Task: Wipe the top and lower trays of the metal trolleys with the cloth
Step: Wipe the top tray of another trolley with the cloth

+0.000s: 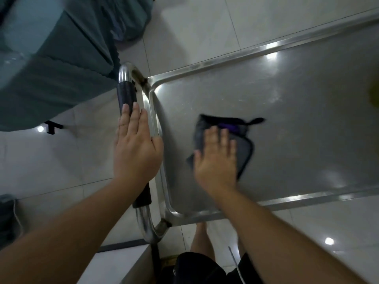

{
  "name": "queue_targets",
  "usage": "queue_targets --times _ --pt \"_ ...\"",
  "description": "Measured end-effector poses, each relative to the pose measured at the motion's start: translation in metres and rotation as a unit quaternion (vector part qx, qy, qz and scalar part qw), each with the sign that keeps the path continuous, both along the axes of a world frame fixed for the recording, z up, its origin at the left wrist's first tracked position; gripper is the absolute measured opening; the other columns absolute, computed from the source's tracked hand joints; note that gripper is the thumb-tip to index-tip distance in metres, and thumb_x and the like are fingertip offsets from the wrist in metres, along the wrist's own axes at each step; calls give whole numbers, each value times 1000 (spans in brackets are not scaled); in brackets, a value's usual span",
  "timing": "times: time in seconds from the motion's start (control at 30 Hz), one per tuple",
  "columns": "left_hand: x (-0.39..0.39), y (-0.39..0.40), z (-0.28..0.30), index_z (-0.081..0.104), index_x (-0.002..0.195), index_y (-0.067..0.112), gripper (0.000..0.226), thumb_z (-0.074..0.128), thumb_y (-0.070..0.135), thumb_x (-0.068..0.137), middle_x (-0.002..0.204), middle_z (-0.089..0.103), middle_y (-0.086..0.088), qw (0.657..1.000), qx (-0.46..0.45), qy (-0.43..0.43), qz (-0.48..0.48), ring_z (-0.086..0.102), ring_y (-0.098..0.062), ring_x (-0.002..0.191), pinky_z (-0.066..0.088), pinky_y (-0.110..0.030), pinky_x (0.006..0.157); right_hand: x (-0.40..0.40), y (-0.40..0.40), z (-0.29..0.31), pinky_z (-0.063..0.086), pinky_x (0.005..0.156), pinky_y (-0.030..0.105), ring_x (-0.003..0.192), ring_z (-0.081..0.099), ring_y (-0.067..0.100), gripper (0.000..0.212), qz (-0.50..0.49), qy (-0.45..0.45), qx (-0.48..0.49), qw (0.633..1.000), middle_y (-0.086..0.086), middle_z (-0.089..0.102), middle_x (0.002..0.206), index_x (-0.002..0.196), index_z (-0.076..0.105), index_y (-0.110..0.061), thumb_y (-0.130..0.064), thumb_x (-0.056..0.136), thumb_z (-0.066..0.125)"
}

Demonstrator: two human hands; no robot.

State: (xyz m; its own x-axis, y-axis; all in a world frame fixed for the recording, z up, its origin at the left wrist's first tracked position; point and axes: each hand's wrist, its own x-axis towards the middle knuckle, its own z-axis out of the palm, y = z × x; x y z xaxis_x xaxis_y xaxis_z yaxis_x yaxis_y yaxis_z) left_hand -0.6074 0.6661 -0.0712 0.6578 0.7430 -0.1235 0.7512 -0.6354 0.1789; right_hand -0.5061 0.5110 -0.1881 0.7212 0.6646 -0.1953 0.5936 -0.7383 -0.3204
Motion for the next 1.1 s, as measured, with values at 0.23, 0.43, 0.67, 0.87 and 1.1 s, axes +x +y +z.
queue_targets --times 0.23,0.43,0.67,0.87,1.1 --pt "0 0 1 16 168 9 71 30 35 103 178 2 -4 1000 5 5 1 -13 -13 162 -2 -41 132 -54 45 1 -1 127 49 158 -16 23 66 291 26 9 956 -2 -1 174 166 2 -20 -50 108 15" --pt "-3 2 2 11 169 14 69 21 41 107 178 -3 2 1000 -14 0 4 -20 -5 159 -8 -33 129 59 -9 -3 14 128 47 158 16 20 66 228 -35 26 973 -3 26 169 162 32 -20 -51 104 41" --pt "0 1 -2 7 169 17 68 17 48 111 178 -2 2 1000 -8 -25 7 -17 -5 159 -6 -34 129 248 -76 1 11 127 53 158 13 29 74 -48 -24 -58 997 4 18 172 164 22 -17 -55 101 20" --pt "-2 3 -7 6 169 15 67 21 47 112 178 -4 -1 1000 17 -19 -4 -17 -10 161 -12 -31 128 199 -15 1 7 127 55 159 6 32 75 -163 -19 -61 985 3 11 173 165 17 -14 -54 102 16" --pt "0 2 -8 6 169 13 70 21 50 112 178 -4 -3 999 43 10 -17 -15 -11 161 -13 -30 129 30 91 7 -1 127 51 160 -3 29 71 93 9 -27 995 4 4 174 166 8 -15 -51 105 20"
